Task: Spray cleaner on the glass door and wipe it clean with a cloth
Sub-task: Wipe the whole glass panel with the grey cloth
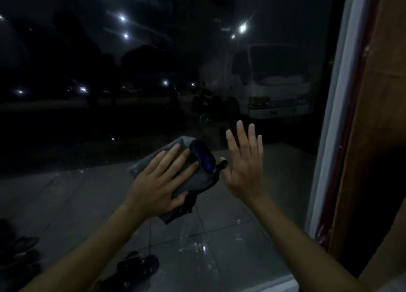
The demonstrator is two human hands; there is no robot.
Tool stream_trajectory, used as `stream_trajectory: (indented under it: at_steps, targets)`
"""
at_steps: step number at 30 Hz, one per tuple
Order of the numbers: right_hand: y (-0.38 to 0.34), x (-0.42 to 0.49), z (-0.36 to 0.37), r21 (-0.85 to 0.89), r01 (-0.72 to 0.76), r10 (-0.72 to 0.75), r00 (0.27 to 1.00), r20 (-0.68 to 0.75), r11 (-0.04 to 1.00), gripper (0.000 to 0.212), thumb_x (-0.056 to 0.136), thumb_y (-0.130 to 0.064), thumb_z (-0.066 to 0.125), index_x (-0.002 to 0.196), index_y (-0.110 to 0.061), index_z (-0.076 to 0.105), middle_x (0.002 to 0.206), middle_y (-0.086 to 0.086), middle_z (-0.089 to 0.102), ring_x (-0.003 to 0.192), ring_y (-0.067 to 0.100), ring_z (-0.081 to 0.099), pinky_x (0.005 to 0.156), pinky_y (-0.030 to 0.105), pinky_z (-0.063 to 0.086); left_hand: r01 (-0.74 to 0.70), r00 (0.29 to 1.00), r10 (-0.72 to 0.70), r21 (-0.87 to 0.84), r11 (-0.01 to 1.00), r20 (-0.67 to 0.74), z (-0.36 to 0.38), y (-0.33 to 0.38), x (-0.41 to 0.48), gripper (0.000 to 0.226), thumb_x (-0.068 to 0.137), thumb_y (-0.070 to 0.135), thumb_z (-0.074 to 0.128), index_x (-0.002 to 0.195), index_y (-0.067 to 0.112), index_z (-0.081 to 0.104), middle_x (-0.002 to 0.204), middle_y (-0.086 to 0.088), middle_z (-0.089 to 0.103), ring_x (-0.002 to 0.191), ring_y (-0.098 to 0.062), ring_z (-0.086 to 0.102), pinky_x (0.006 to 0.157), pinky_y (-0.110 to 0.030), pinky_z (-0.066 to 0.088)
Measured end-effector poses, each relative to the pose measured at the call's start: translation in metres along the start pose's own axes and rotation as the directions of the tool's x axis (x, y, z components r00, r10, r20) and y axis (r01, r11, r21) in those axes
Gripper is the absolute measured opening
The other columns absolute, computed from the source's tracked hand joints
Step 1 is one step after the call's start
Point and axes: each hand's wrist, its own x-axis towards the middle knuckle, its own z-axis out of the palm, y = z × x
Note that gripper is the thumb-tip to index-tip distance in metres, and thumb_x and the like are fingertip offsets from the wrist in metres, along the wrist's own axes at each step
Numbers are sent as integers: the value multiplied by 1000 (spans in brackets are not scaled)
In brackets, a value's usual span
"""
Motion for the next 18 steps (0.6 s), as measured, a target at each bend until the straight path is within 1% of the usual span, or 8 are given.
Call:
stream_trajectory:
  at_steps: [2, 4, 8, 11, 12, 13, 15, 18]
  targets:
    - [-4, 15, -1, 12, -13, 14, 999, -29, 1000, 60, 91, -31, 43, 146, -11, 30, 155, 15, 22, 148, 33, 10, 121, 47, 4, 61, 997, -61, 0, 998, -49, -9, -23, 14, 68, 86, 47, 45, 146, 16, 33, 151, -16, 27, 144, -34, 15, 116, -45, 15]
    - [-10, 25, -2, 20, -25, 26, 998, -57, 999, 60, 91, -29, 44, 146, -11, 30, 155, 16, 25, 147, 35, 13, 121, 46, 3, 183, 979, -180, 17, 983, -96, -19, -49, 28, 64, 87, 47, 46, 143, 15, 39, 151, -19, 30, 142, -36, 21, 114, -46, 19]
    - [-29, 35, 2, 40, -22, 25, 998, -65, 999, 62, 88, -27, 47, 146, -11, 29, 155, 18, 26, 146, 37, 14, 121, 47, 2, 489, 861, -479, 23, 872, -173, -29, -62, 38, 59, 89, 45, 44, 137, 12, 46, 149, -23, 34, 140, -39, 23, 115, -46, 16]
    - [-42, 35, 4, 60, -30, 34, 998, -60, 998, 63, 88, -27, 46, 147, -12, 28, 156, 16, 25, 147, 35, 12, 120, 48, 3, 582, 803, -569, 26, 813, -178, -21, -43, 31, 56, 89, 45, 44, 134, 11, 49, 147, -24, 35, 139, -41, 24, 115, -47, 17]
    - [-46, 34, 5, 73, -31, 35, 998, -55, 997, 63, 88, -27, 47, 147, -13, 28, 156, 15, 24, 148, 33, 10, 121, 48, 3, 558, 821, -547, 28, 829, -167, -18, -38, 24, 56, 89, 45, 44, 132, 11, 50, 146, -25, 37, 139, -42, 25, 114, -48, 19]
    - [-49, 32, 6, 85, -34, 38, 998, -51, 996, 64, 87, -26, 47, 147, -13, 28, 156, 14, 23, 148, 31, 9, 121, 47, 3, 493, 862, -483, 31, 870, -151, -16, -32, 15, 55, 89, 46, 44, 131, 11, 50, 145, -25, 38, 138, -41, 25, 114, -47, 19]
    - [-53, 28, 8, 100, -5, 10, 999, -49, 995, 63, 87, -25, 47, 147, -13, 29, 157, 11, 21, 148, 30, 9, 121, 47, 3, 305, 948, -300, 25, 952, -106, -11, -22, -9, 52, 88, 46, 45, 127, 12, 52, 142, -23, 41, 138, -40, 27, 115, -45, 17]
    - [-57, 20, 12, 78, 71, -71, 997, -1, 994, 63, 88, -23, 48, 147, -12, 30, 157, 12, 21, 148, 33, 12, 121, 50, 6, 83, 997, -83, 2, 997, -6, -6, -18, -37, 52, 85, 48, 48, 123, 14, 60, 143, -17, 43, 141, -37, 25, 117, -43, 16]
